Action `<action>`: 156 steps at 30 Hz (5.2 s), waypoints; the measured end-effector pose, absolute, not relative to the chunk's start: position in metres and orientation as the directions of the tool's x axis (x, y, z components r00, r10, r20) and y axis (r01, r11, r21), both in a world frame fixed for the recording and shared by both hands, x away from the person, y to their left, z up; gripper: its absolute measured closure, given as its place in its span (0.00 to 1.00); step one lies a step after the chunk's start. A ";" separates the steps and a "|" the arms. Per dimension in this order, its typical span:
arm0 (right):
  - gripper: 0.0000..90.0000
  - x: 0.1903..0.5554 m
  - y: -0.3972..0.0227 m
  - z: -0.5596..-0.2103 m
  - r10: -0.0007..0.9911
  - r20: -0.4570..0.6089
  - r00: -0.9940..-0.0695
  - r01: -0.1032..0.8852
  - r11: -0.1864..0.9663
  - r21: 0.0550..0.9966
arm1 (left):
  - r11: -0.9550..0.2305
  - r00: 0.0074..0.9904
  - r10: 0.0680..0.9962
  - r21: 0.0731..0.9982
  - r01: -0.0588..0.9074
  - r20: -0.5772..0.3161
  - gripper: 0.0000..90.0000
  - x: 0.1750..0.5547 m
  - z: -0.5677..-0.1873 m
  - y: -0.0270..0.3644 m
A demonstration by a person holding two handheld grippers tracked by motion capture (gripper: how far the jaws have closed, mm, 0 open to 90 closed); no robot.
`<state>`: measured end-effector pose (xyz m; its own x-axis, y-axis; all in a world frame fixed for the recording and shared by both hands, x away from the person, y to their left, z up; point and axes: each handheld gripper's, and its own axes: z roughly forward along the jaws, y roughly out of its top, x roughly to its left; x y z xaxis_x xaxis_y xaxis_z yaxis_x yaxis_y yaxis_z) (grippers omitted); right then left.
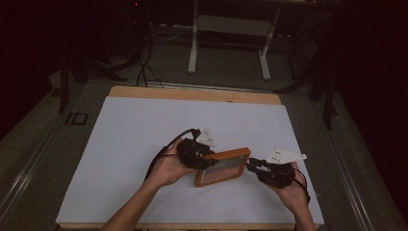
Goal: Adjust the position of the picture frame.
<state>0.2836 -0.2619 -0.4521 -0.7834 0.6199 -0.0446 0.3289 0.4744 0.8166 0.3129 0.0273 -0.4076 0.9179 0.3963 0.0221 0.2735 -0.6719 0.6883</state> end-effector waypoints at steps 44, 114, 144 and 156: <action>0.52 0.325 -0.173 -0.433 0.275 -0.139 -0.951 0.074 0.642 0.763 | -0.871 0.962 0.137 0.491 0.004 0.235 0.77 0.314 -0.369 0.022; 0.77 0.314 -0.226 -0.449 0.364 -0.141 -0.921 0.105 0.580 0.808 | -0.413 0.867 0.472 0.829 0.378 -0.160 0.44 0.347 -0.466 0.087; 0.76 0.316 -0.246 -0.458 0.422 -0.137 -0.896 0.147 0.573 0.807 | -0.431 0.898 0.411 0.834 0.345 -0.160 0.60 0.351 -0.484 0.047; 0.75 0.319 -0.254 -0.461 0.421 -0.110 -0.900 0.169 0.570 0.804 | -0.444 0.911 0.392 0.842 0.307 -0.126 0.68 0.347 -0.481 0.041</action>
<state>0.3187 -0.2540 -0.4612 -0.9004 0.4209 -0.1098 0.1685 0.5702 0.8041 0.3467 0.0407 -0.4814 0.9114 0.3918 -0.1256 0.3069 -0.4441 0.8418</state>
